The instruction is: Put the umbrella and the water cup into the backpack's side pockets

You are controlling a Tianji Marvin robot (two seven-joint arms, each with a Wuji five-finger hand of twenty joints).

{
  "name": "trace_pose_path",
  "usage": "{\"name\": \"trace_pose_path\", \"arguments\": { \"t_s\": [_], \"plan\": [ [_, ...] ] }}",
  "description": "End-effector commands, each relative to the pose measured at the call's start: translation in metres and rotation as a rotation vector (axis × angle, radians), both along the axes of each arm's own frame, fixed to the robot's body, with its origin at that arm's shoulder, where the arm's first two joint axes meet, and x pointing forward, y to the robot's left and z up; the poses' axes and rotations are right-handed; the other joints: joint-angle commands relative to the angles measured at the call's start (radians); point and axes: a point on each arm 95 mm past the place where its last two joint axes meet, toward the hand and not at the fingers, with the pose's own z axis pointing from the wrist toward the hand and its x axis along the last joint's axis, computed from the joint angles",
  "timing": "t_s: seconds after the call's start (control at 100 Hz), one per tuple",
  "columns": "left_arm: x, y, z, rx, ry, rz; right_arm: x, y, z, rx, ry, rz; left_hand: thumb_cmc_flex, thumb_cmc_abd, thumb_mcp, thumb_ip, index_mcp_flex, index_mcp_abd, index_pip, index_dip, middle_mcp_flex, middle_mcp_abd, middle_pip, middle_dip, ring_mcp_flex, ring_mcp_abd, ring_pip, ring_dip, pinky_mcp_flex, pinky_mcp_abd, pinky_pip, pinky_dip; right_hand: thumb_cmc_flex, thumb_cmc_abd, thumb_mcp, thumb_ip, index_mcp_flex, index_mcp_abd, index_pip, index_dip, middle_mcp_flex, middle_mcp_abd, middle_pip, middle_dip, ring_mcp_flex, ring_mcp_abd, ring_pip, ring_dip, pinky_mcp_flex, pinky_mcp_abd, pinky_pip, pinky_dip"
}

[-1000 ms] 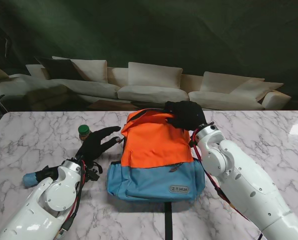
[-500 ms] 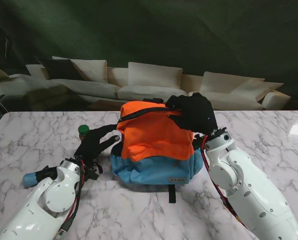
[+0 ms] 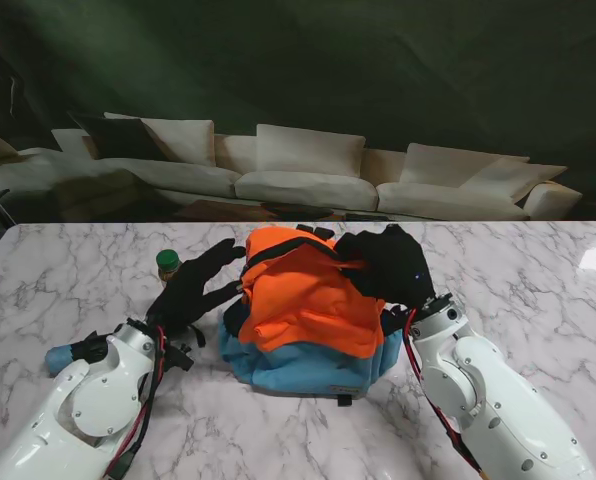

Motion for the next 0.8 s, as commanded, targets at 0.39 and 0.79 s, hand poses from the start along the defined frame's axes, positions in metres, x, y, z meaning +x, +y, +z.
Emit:
{"name": "trace_pose_path", "arguments": {
  "t_s": [0.39, 0.79],
  "plan": [
    [0.001, 0.001, 0.083, 0.133, -0.24, -0.135, -0.005, 0.001, -0.01, -0.014, 0.022, 0.005, -0.22, -0.077, -0.023, -0.005, -0.099, -0.003, -0.069, -0.043, -0.052, 0.068, -0.042, -0.055, -0.054, 0.0, -0.052, -0.053, -0.002, -0.014, -0.142, -0.036, 0.089, 0.086, 0.09, 0.041, -0.002, -0.163, 0.025, -0.007, 0.03, -0.066, 0.074, -0.017, 0.009, -0.064, -0.03, -0.031, -0.016, -0.017, 0.007, -0.003],
    [0.039, -0.036, 0.093, 0.275, -0.118, -0.246, -0.002, 0.002, -0.009, -0.024, 0.022, 0.005, -0.321, -0.196, -0.02, -0.014, -0.224, 0.045, -0.104, -0.059, -0.129, 0.099, -0.05, -0.098, -0.089, 0.014, -0.066, -0.075, 0.008, -0.008, -0.207, -0.022, 0.09, 0.09, 0.083, 0.041, -0.002, -0.162, 0.023, -0.015, 0.029, -0.066, 0.072, -0.023, 0.009, -0.065, -0.038, -0.035, -0.016, -0.017, 0.009, -0.005]
  ]
}}
